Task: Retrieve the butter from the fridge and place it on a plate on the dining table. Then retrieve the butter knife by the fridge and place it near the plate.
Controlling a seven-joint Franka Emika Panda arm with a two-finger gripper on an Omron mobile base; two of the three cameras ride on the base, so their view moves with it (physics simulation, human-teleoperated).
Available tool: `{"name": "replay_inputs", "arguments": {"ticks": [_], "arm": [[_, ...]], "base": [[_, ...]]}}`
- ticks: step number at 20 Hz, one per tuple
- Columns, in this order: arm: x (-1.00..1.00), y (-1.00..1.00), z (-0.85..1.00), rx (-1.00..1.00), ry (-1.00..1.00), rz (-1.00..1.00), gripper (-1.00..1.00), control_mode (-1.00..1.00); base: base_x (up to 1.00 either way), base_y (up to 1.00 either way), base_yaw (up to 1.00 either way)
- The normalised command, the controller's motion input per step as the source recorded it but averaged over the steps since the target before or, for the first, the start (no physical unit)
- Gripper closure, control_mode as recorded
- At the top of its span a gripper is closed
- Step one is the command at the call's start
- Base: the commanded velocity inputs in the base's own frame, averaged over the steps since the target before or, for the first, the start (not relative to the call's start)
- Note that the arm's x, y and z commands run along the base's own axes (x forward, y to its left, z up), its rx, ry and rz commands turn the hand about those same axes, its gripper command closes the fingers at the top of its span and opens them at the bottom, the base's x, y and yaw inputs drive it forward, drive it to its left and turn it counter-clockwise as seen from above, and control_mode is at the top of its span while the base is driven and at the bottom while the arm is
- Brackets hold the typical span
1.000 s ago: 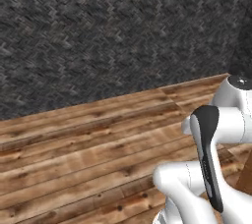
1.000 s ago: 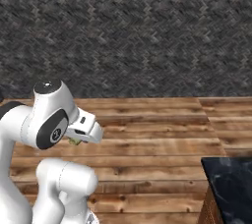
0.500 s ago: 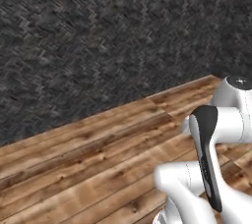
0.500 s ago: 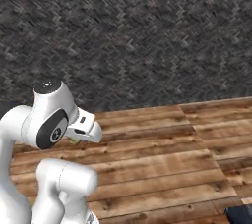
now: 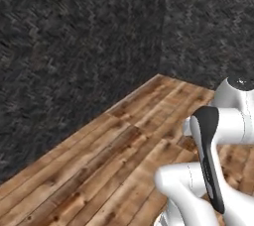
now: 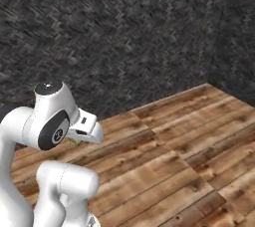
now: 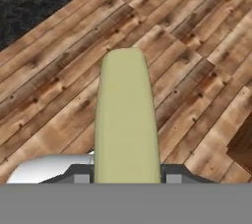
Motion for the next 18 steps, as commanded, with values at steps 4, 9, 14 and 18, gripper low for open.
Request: {"name": "replay_inputs", "arguments": {"ticks": [4, 9, 14, 18], "arm": [[0.0, 0.0, 0.0, 0.0, 0.0, 0.0, 1.0, 1.0], [0.0, 0.0, 0.0, 0.0, 0.0, 0.0, 1.0, 1.0], [0.0, 0.0, 0.0, 0.0, 0.0, 0.0, 1.0, 1.0], [0.0, 0.0, 0.0, 0.0, 0.0, 0.0, 1.0, 1.0]], "base": [[0.56, 0.57, -0.69], [0.34, 0.69, -0.72], [0.61, 0.46, -0.84], [0.86, 0.31, -0.72]]}}
